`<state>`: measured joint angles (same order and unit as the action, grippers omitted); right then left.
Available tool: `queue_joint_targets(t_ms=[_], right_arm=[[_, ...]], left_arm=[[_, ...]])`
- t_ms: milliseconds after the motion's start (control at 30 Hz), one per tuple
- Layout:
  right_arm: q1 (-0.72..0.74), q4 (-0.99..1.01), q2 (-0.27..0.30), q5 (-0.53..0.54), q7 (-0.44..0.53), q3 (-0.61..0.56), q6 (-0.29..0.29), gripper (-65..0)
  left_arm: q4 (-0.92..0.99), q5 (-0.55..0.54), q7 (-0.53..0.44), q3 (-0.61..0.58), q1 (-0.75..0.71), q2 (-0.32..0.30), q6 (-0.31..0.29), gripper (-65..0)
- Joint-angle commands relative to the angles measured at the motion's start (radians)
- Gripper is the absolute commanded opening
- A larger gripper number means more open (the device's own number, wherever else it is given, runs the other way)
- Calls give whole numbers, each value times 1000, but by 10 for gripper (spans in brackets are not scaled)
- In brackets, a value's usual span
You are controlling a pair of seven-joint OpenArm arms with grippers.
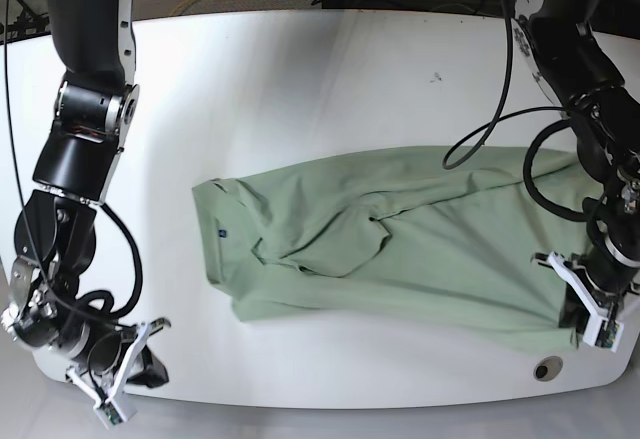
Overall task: Fold the T-shirt properly
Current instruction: 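Lift the shirt with both grippers and pull it toward the left gripper, then release the shirt with the right gripper and drop it in a heap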
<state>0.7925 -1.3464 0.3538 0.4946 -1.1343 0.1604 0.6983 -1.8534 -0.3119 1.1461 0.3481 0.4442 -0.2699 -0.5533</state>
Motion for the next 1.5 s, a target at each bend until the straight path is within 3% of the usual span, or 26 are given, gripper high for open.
queue_joint_targets(t_ms=[0, 133, 267, 533, 600, 833, 933, 1100, 1300, 1333, 1400, 1467], right_arm=[[100, -15, 35, 8, 23, -31, 0, -650], [172, -15, 64, 14, 21, -91, 0, -650], [166, -15, 52, 8, 4, -92, 0, -650], [-49, -8, -23, -9, 35, -91, 0, -650], [-98, 15, -52, -41, 53, -92, 0, -598], [-199, 187, -172, -123, 188, -28, 0, -209], [-199, 298, -192, -119, 245, -29, 0, -136], [-196, 453, -240, -123, 377, -32, 0, -122], [-172, 597, -279, -123, 465, -32, 0, -120], [-170, 605, -281, -123, 465, -32, 0, -124], [-173, 601, -281, -123, 463, -32, 0, -135], [-173, 601, -281, -123, 460, -32, 0, -147]], left_arm=[[-19, -10, -19, 4, 83, -50, 5, -650], [-13, -10, -19, -1, 158, -82, 5, -650], [-13, -10, -18, -1, 161, -87, 5, -650], [-19, -10, -18, 33, 37, -87, 5, -650], [-19, -11, -18, 72, -6, -87, 5, -650], [-21, -11, -18, 171, -143, -121, 5, -650], [-21, -11, -18, 217, -193, -122, 3, -650], [-22, -5, -18, 274, -295, -122, -66, -650], [-35, -3, -10, 305, -408, -122, -89, -643], [-35, -3, 4, 299, -425, -124, -93, -624], [-35, -5, 36, 297, -434, -137, -93, -524], [-35, -8, 59, 299, -436, -141, -95, -386]])
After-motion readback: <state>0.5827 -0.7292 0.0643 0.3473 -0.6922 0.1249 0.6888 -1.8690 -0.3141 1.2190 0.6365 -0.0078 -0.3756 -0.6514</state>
